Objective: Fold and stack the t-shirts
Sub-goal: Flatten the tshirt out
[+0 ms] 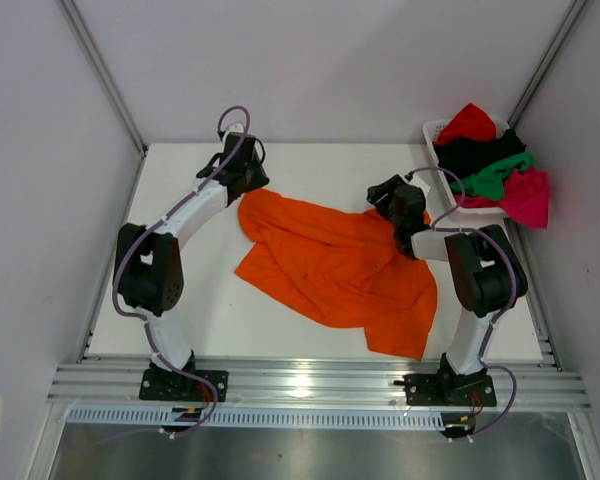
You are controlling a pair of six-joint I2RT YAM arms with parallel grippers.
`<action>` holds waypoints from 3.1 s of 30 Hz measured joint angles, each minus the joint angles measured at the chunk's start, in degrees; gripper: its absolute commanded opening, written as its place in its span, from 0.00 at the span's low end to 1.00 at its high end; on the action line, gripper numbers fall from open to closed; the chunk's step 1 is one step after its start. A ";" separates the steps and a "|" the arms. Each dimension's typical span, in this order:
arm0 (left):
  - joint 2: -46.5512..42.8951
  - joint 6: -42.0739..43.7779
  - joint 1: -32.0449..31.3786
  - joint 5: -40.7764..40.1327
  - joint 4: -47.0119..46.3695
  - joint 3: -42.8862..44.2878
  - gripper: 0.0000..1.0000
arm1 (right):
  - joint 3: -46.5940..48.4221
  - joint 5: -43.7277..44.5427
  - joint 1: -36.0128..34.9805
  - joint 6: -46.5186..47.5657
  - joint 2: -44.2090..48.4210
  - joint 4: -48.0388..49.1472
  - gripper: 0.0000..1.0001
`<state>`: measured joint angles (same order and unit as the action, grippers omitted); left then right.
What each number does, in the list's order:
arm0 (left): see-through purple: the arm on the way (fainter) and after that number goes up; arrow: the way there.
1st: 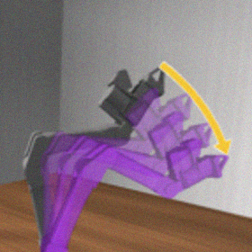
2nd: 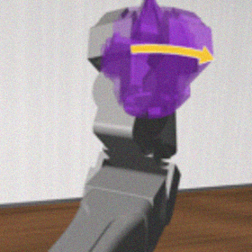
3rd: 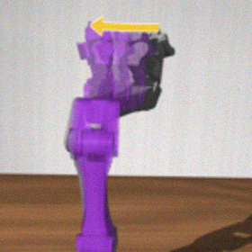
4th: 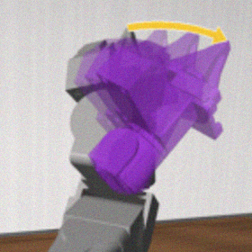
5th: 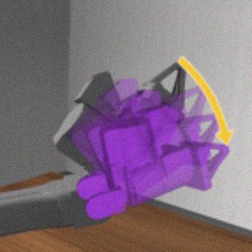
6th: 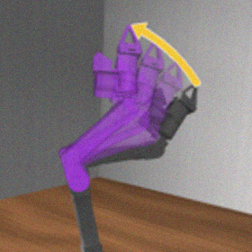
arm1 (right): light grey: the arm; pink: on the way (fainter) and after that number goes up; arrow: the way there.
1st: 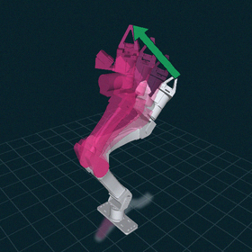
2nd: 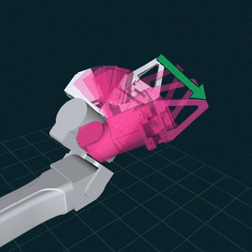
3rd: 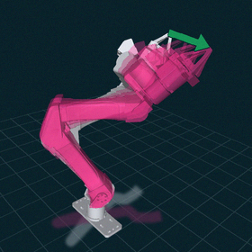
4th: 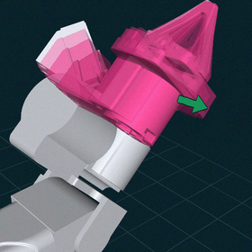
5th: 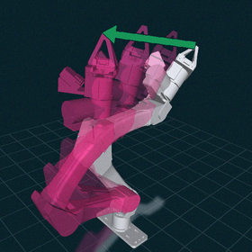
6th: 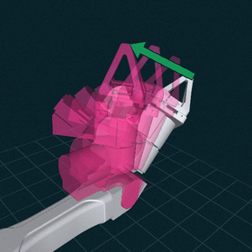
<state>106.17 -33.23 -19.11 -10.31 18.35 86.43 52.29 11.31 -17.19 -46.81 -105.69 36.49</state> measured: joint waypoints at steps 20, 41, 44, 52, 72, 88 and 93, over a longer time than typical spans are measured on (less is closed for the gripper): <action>-1.29 0.76 -0.04 -1.73 2.38 -0.28 0.34 | 4.04 0.04 3.02 -9.92 -3.72 -12.26 0.62; -1.29 0.83 -0.04 -3.02 3.93 -0.28 0.34 | 6.14 0.52 3.08 -12.09 -7.39 -17.66 0.00; -1.29 1.09 -0.04 -3.13 4.04 -0.28 0.34 | 8.39 0.13 3.08 -11.80 -9.81 -16.90 0.00; -1.29 2.23 -0.04 -4.09 4.04 -0.42 0.34 | 11.17 -0.61 2.80 -9.79 -13.03 -13.57 0.00; 0.81 2.25 -0.04 -3.23 4.92 -0.39 0.34 | 21.66 -1.92 -1.88 2.97 -19.56 -10.88 0.00; 0.81 2.27 -0.26 -2.97 4.96 -0.39 0.34 | 14.93 16.15 -11.91 1.07 -1.51 -27.32 0.24; 0.81 2.27 -0.26 -2.99 4.96 -0.39 0.34 | 9.99 21.29 -15.23 -4.50 7.30 -34.29 0.31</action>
<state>106.98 -30.96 -19.38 -13.30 23.31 86.04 62.28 32.60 -32.42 -51.31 -98.39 2.20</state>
